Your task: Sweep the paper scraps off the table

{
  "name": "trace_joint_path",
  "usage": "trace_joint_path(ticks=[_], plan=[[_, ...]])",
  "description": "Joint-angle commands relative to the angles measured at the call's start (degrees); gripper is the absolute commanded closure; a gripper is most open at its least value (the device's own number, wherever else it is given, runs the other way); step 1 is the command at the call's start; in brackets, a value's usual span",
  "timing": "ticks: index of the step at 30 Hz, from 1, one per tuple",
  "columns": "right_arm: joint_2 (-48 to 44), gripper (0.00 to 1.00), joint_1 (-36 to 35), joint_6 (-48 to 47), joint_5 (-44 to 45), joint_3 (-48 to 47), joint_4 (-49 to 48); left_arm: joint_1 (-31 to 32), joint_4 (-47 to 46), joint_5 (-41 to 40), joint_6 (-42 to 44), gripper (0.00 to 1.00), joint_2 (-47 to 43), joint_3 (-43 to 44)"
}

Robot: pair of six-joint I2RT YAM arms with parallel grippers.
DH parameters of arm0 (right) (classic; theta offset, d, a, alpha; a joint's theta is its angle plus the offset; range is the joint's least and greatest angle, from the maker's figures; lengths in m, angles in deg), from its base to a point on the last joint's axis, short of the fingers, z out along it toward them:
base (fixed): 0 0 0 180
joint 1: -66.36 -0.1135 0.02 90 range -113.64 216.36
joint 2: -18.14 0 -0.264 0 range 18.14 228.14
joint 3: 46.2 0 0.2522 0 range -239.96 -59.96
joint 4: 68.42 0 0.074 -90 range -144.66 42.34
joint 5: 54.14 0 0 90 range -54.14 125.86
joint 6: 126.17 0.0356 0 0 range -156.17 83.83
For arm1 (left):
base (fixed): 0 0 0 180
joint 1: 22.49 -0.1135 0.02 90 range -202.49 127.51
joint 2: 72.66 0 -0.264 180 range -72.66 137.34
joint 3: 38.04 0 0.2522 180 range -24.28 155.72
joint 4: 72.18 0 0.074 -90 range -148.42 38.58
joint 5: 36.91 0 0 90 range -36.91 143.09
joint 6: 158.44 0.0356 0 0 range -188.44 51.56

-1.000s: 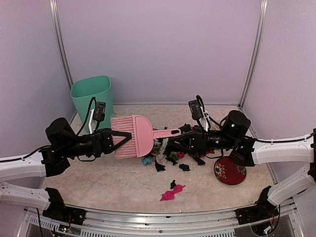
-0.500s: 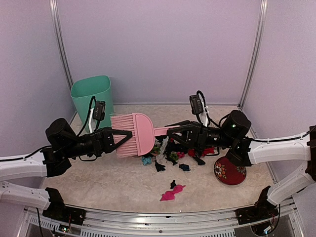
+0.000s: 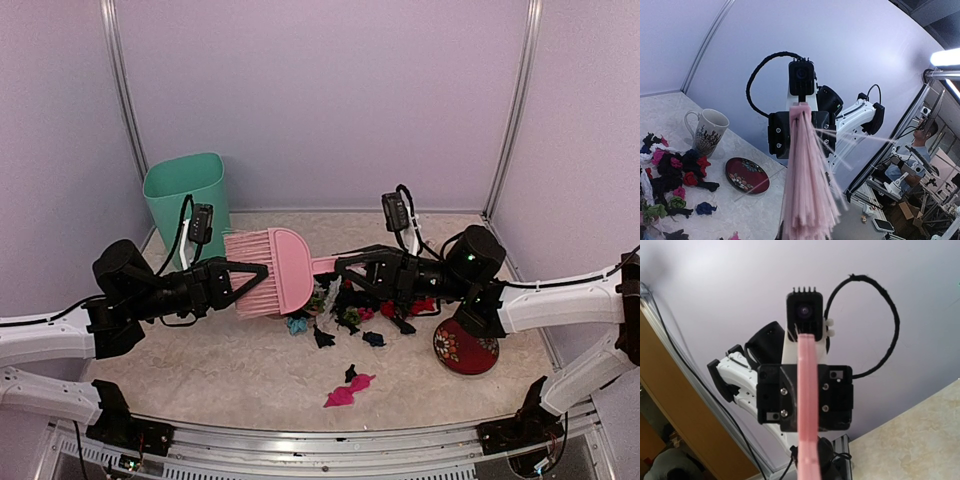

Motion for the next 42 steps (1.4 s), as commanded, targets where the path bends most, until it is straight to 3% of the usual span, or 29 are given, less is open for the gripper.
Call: trace_joint_path(ticks=[1,13,18,24,26,29,30,32,34,42], plan=[[0.37,0.71,-0.90,0.59,0.78,-1.74,-1.38,0.36,-0.91,-0.32,1.39,1.00,-0.85,-0.36],[0.19,0.84,-0.94,0.56,0.88,-1.20,-1.02,0.42,0.34,-1.00,2.69,1.00,-1.14,-0.49],[-0.15,1.00,-0.90,-0.57,0.26,-1.26,0.04,0.45,0.55,-0.58,2.91,1.00,-0.44,-0.41],[-1.70,1.00,-0.97,-1.54,1.23,0.16,0.66,0.40,1.40,-1.60,3.17,1.00,-0.55,-0.20],[-2.11,1.00,-0.92,-1.32,1.56,0.74,0.37,0.44,1.86,-2.06,3.07,0.88,-0.59,-0.15],[-3.10,1.00,-0.95,-1.59,2.24,1.29,0.44,0.42,2.96,-3.88,2.81,0.35,-0.79,-0.11],[-3.71,1.00,-0.95,-2.25,3.20,1.43,1.35,0.44,3.50,-4.77,2.78,0.22,-0.97,-0.10],[-5.70,1.00,-0.90,-4.35,5.62,1.67,4.63,0.42,4.69,-6.62,2.78,0.06,-1.69,-0.35],[-8.47,1.00,-0.73,-7.30,8.66,1.73,9.39,0.45,6.49,-8.93,2.84,0.01,-2.55,-0.56],[-22.06,1.00,0.28,-19.34,24.43,1.84,29.93,0.40,17.16,-24.99,0.67,0.01,-4.02,-1.53]])
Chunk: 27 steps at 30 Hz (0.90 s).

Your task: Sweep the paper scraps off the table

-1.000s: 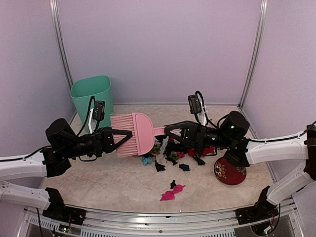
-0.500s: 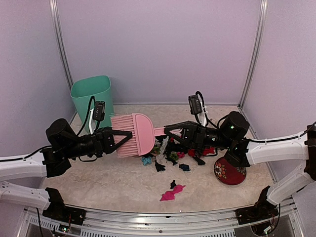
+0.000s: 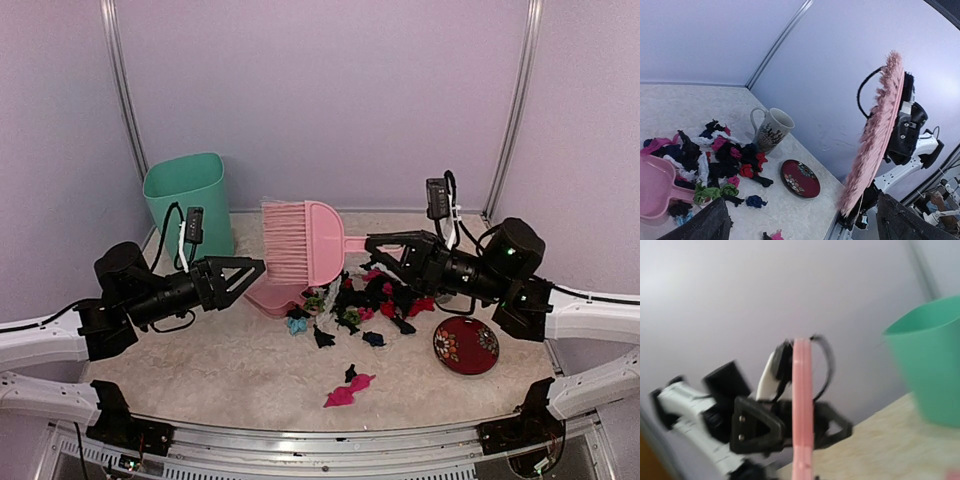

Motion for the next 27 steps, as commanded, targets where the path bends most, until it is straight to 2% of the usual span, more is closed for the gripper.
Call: trace_joint_path(ticks=[1,6,11,16,27], plan=[[-7.51,1.00,0.54,-9.20,13.09,-0.27,14.14,0.32,6.07,-10.12,-1.63,0.01,-0.40,-1.70],[-11.61,1.00,0.55,-14.78,21.53,-2.15,25.26,0.34,9.22,-12.39,-3.51,0.01,2.09,-1.54],[-8.59,1.00,0.49,-14.82,24.47,-2.82,30.33,0.34,15.37,-17.21,-5.54,0.01,4.98,0.08],[-0.41,1.00,-2.08,-13.30,28.60,-3.17,29.48,0.31,21.71,-23.29,-7.32,0.01,7.55,1.58],[15.18,1.00,-4.69,-11.55,25.86,-10.00,23.80,0.34,25.68,-24.34,-8.25,0.01,7.02,0.47]])
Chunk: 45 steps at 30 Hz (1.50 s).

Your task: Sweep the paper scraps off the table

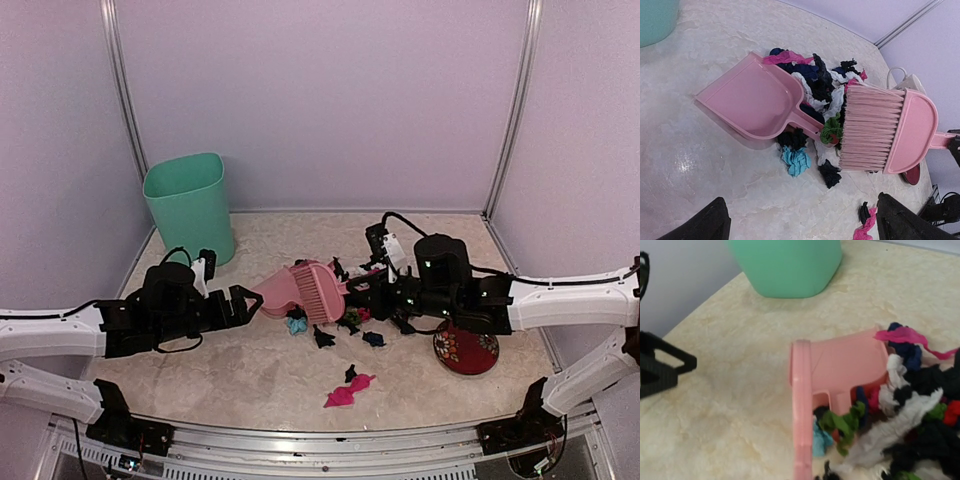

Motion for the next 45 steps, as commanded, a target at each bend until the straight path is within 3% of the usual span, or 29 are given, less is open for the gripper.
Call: trace_joint_path(ticks=[1,15,24,33,45], plan=[[3.07,1.00,-0.50,1.16,0.35,-4.16,-4.29,0.34,2.12,-1.67,-0.48,0.01,-1.51,0.63],[7.35,1.00,0.89,-2.12,15.86,-8.17,2.57,-0.10,4.01,-2.84,1.26,0.01,-3.40,0.55],[3.78,1.00,1.40,-5.61,29.06,-7.61,7.11,-0.28,2.28,0.22,1.10,0.01,-1.83,0.62],[-2.34,1.00,0.83,-5.31,17.14,-5.10,3.50,-0.19,1.52,1.77,0.88,0.01,0.48,1.87],[1.71,1.00,-1.75,-1.03,13.86,-4.22,4.11,-0.19,2.84,1.07,1.40,0.01,-1.25,2.36]])
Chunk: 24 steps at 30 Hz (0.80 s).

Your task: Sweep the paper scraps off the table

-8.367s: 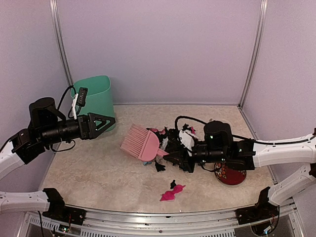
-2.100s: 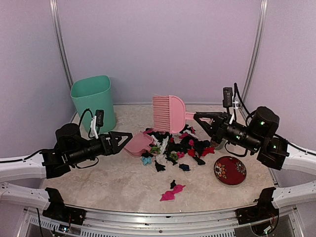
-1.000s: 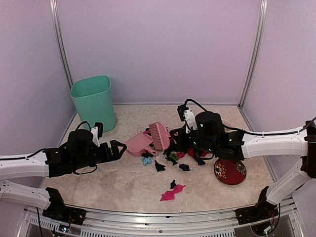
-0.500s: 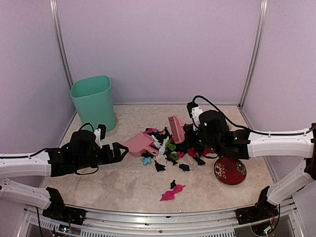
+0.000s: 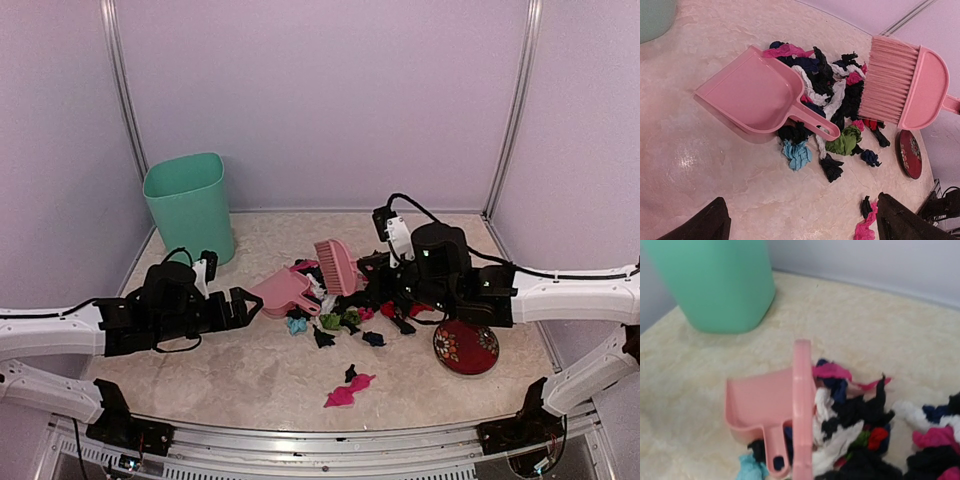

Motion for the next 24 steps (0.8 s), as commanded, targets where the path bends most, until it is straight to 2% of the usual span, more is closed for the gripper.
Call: trace_joint_path(ticks=[1,13,24], plan=[[2.58,1.00,-0.43,2.66,-1.73,1.16,-0.86,-0.13,0.42,-0.09,0.96,0.01,-1.51,1.67],[8.73,1.00,-0.90,4.72,-5.63,0.02,-3.20,-0.21,2.10,-1.14,1.57,0.01,-3.91,1.79],[14.59,1.00,-3.57,5.06,-11.03,-4.90,-6.63,-0.47,2.94,-2.56,1.54,0.01,-5.62,1.07]])
